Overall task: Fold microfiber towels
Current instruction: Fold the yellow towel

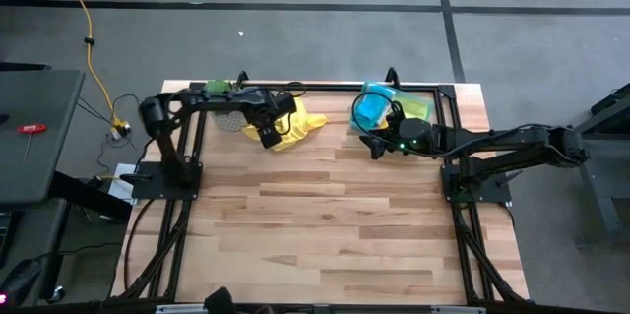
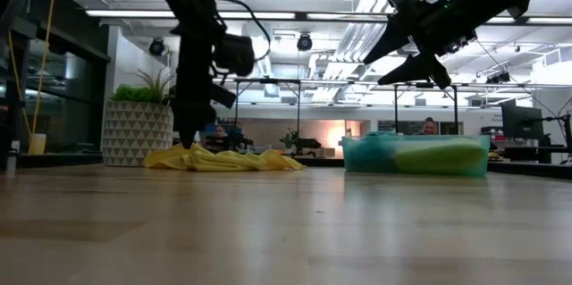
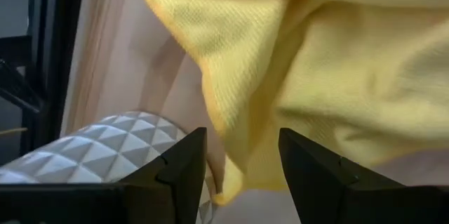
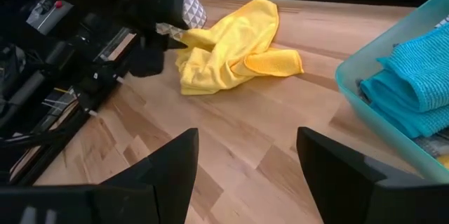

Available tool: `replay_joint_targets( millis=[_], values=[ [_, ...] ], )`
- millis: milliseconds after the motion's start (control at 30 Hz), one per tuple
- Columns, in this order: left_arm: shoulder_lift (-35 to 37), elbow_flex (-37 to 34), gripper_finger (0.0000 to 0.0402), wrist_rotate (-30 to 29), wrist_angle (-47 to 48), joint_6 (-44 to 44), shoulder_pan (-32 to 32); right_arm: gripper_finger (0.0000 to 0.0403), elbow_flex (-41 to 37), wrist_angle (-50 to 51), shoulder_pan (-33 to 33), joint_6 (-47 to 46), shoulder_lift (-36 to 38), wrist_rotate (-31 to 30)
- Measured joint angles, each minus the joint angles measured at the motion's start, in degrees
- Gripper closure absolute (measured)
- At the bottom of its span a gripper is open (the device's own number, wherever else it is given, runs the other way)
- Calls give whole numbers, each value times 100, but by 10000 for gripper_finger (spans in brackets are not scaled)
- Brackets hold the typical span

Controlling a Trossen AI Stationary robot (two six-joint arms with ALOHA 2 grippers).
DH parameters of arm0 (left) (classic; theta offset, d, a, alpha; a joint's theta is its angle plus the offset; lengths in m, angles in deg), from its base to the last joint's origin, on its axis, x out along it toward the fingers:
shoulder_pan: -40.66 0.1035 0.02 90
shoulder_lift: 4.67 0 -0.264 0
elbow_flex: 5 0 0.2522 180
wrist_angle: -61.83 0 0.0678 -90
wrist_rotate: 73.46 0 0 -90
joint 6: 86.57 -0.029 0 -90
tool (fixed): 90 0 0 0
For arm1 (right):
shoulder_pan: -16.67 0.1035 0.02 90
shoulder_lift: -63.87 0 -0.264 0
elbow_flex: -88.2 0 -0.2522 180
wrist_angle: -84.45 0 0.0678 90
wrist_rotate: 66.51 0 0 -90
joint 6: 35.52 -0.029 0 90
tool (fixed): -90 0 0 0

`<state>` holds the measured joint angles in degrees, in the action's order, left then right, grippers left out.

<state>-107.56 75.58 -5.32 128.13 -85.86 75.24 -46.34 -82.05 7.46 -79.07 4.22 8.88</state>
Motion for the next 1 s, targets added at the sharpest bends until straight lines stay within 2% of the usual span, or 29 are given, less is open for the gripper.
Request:
replay_joint_targets(
  millis=[200,333,400,500,667,800,1000],
  values=[
    [-278,145,234,-332,80,13,110,170,0,1,0,2,0,-1],
    [-280,147,234,-312,65,38,121,170,0,12,0,9,0,-1],
    [-280,147,241,-29,62,-115,191,170,0,21,0,38,0,-2],
    [-324,147,277,196,29,-184,288,170,0,41,0,48,0,-3],
    [-328,147,386,249,13,-238,373,170,0,42,0,48,0,-1],
    [-132,145,394,330,65,-157,236,170,0,42,0,48,0,-1],
    [750,152,400,665,-15,14,-578,170,2,-199,0,50,-2,124]
  ],
)
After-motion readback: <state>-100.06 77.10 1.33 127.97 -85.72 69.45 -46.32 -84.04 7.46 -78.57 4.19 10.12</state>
